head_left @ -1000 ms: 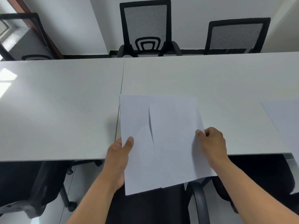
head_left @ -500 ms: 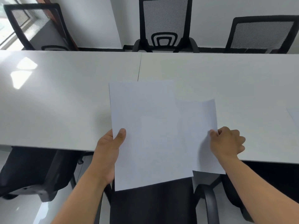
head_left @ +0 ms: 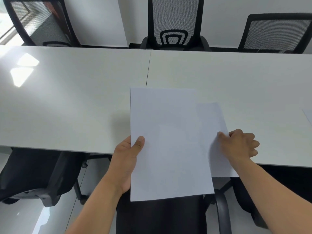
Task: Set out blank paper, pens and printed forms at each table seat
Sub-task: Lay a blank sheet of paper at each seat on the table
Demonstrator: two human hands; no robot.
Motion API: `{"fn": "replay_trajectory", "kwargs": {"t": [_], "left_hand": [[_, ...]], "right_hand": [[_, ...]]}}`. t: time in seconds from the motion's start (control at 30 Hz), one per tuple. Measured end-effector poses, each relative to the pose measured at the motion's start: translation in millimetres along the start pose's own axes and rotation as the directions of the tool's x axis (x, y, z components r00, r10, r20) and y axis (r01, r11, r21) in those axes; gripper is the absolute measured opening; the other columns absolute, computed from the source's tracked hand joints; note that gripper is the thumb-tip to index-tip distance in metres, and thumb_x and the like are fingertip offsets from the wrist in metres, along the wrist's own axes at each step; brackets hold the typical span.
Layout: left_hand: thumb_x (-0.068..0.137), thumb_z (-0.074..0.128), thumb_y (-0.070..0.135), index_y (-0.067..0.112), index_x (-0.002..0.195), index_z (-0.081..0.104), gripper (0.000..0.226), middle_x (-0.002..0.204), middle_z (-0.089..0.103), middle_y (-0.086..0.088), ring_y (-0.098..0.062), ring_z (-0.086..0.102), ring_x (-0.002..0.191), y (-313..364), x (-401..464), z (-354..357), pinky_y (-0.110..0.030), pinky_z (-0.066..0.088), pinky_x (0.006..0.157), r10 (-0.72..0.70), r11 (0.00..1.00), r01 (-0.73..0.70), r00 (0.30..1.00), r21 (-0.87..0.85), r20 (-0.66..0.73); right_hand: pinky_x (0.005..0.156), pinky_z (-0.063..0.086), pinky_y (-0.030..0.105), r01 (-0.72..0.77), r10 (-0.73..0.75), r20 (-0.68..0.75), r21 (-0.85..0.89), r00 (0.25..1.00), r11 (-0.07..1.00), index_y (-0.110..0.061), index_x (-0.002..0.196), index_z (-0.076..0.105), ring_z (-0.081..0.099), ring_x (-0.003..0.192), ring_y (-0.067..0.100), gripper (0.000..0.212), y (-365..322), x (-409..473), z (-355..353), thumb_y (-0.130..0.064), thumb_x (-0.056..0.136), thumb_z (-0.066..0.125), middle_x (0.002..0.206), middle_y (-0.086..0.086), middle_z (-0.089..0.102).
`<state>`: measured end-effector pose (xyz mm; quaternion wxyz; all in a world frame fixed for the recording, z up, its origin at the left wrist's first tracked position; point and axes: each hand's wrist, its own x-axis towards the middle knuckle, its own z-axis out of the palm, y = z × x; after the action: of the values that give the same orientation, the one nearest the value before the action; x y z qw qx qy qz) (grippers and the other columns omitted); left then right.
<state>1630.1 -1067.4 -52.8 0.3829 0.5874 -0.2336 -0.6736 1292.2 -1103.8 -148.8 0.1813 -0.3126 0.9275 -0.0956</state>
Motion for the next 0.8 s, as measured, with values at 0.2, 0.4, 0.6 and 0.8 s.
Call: {"fn": "replay_trajectory", "kwargs": {"t": [0.2,0.4,0.6,0.8], "left_hand": [[0.113,0.059,0.029,0.021,0.129,0.077,0.026,0.122,0.083,-0.006,-0.03,0.081,0.108,2,-5,-5,-0.047,0.063,0.09,0.006,1.0,-0.006,1.0,0.005,0.016],[0.113,0.059,0.029,0.022,0.129,0.078,0.026,0.124,0.082,-0.004,-0.029,0.081,0.111,1,-9,-12,-0.048,0.062,0.094,0.02,1.0,-0.02,1.0,0.009,0.02],[0.113,0.058,0.029,0.023,0.129,0.078,0.026,0.124,0.082,-0.004,-0.029,0.081,0.111,0,-13,-22,-0.05,0.061,0.096,0.024,1.0,-0.024,0.999,-0.009,0.03],[0.113,0.059,0.03,0.024,0.129,0.079,0.026,0.126,0.082,-0.004,-0.031,0.079,0.114,5,-25,-28,-0.056,0.06,0.102,0.025,1.0,-0.025,0.999,-0.002,0.027]], "right_hand": [[0.104,0.038,0.055,-0.036,0.036,-0.014,-0.023,0.999,0.999,-0.004,0.118,0.061,0.042,0.122,0.043,0.049,-4,-3,4,-0.049,0.098,0.061,0.129,0.02,0.043],[0.105,0.038,0.056,-0.055,0.054,-0.022,-0.012,0.998,0.998,-0.003,0.128,0.054,0.042,0.126,0.044,0.058,-7,-2,2,-0.053,0.099,0.062,0.135,0.023,0.042],[0.111,0.036,0.06,-0.044,0.063,-0.135,0.137,0.989,0.99,-0.004,0.138,0.048,0.041,0.133,0.045,0.062,-17,-24,-8,-0.057,0.106,0.046,0.146,0.024,0.041],[0.102,0.051,0.046,-0.062,-0.266,0.329,0.725,0.906,0.686,-0.017,0.123,0.07,0.069,0.109,0.025,0.057,-51,-125,-59,-0.061,0.113,0.035,0.119,0.011,0.074]]}}
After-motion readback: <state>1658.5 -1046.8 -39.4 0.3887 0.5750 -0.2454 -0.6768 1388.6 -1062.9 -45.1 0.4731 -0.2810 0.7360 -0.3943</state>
